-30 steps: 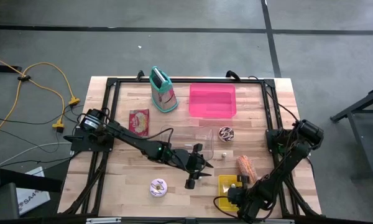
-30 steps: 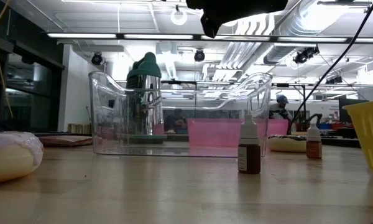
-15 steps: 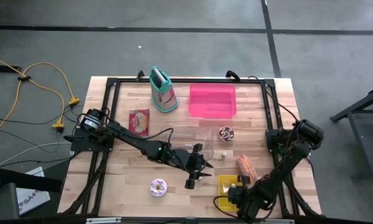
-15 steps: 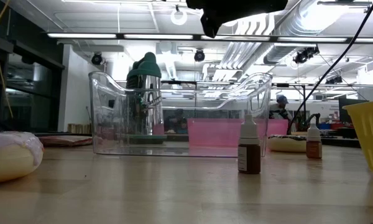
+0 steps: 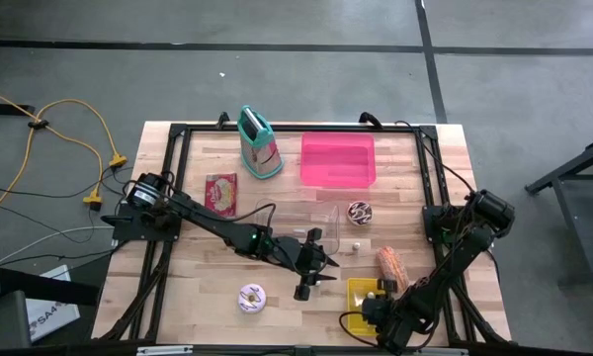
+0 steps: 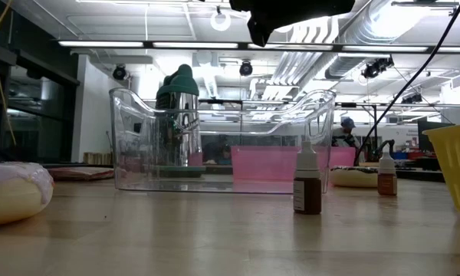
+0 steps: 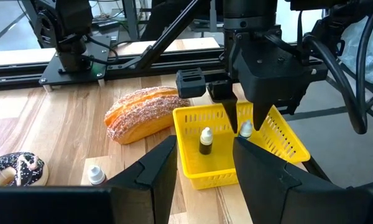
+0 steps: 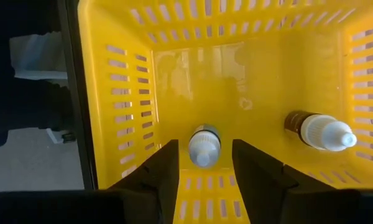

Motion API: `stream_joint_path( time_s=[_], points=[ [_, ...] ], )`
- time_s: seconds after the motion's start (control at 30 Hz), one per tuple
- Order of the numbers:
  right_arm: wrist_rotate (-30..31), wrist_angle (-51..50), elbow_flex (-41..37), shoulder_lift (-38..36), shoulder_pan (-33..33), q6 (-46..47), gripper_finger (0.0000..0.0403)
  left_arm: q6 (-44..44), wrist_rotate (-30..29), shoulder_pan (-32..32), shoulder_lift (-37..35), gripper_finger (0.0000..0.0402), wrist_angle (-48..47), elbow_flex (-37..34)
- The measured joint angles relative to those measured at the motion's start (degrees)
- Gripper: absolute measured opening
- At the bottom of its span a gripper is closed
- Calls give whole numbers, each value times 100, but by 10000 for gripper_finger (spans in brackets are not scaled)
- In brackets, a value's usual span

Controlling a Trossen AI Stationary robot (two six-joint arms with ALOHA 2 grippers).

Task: Pick & Place Food Item
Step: Put the bottom orange food coloring bottle into the yellow bin

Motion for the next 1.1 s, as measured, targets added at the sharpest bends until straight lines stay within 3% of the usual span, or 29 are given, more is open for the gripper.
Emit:
stream_joint_path(
  time_s=[0.33,0.73,1.1],
  points=[
    [20,-2,0,-98,-57,-160,141,0,0,0,0,152,0,0],
    [-729,-14,121,-151,-379,-607,141,0,0,0,-2,152,0,0],
    [-753,-7,588,-191,-657,-1337,141,2,0,1,-2,152,0,0]
  ],
)
